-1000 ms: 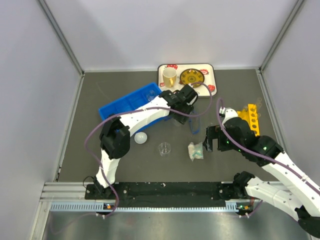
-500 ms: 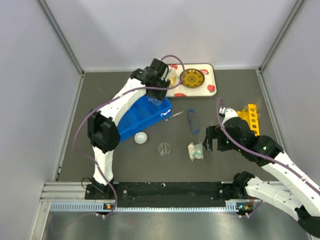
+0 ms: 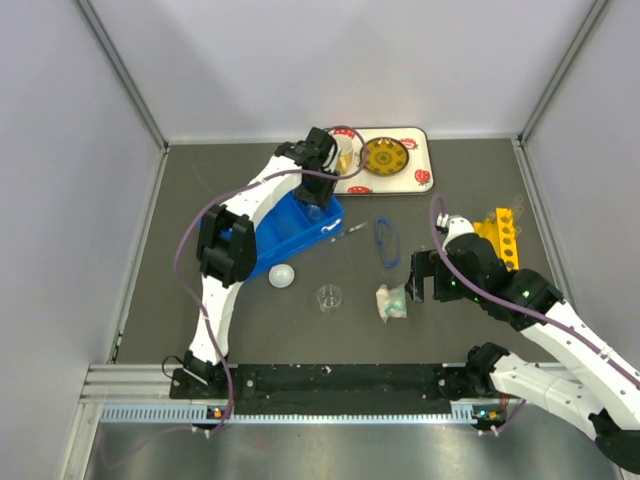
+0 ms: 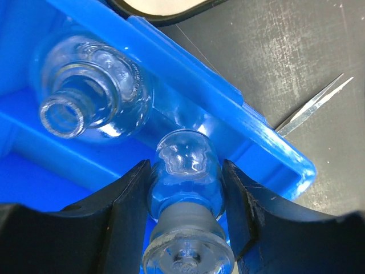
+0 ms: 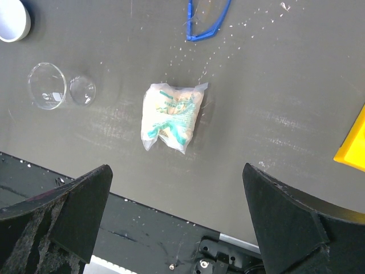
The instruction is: Organize the chemistry lab equipment
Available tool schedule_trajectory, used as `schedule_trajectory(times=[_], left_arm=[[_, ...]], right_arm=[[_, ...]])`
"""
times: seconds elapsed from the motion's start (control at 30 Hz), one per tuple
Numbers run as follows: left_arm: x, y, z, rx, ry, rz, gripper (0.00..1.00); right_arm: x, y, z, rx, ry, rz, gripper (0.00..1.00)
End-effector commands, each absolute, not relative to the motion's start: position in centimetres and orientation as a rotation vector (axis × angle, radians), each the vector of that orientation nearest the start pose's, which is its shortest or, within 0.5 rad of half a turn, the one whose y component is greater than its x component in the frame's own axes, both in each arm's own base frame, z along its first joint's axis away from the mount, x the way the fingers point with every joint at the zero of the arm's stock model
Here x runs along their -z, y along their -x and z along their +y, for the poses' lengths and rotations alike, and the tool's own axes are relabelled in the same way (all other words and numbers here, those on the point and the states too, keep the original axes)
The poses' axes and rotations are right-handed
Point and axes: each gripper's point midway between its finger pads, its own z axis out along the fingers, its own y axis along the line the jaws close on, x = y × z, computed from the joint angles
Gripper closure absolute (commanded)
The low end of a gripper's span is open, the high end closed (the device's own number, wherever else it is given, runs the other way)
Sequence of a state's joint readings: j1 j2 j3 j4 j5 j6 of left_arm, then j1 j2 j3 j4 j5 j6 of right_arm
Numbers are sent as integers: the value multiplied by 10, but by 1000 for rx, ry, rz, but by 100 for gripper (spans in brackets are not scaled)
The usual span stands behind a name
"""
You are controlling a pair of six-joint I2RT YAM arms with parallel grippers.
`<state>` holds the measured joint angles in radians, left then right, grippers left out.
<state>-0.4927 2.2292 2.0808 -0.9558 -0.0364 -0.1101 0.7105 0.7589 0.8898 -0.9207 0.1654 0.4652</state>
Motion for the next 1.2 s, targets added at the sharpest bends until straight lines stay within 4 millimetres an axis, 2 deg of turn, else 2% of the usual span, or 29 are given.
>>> schedule_trajectory(times=[0.0,0.27,0.33,0.43,0.6,0.8,1.07,1.17], left_arm=[[-103,-460,-249,189,-493,2588,76],[-67,-451,-241,152,-457,2644,76],[-64,-450,-241,151,-442,2646,74],[-63,-449,-241,161,-423,2635,68],[-63,-445,-240,170,-417,2636,52],[-82,-444,-240,182,-426,2612,37],[-128,-441,-242,217,-478,2559,35],[-145,-433,-245,262,-511,2550,35]], right_arm=[[-182,-173,129,-363,184,2358,1],[-182,-174,129,-358,180,2358,1],[-181,-174,129,-356,179,2363,1],[-180,-174,130,-358,181,2365,1],[-180,-174,131,-366,180,2366,1],[-180,-175,132,-368,182,2363,1],[-179,-176,133,-372,185,2359,1],[-180,-176,134,-378,188,2356,1]])
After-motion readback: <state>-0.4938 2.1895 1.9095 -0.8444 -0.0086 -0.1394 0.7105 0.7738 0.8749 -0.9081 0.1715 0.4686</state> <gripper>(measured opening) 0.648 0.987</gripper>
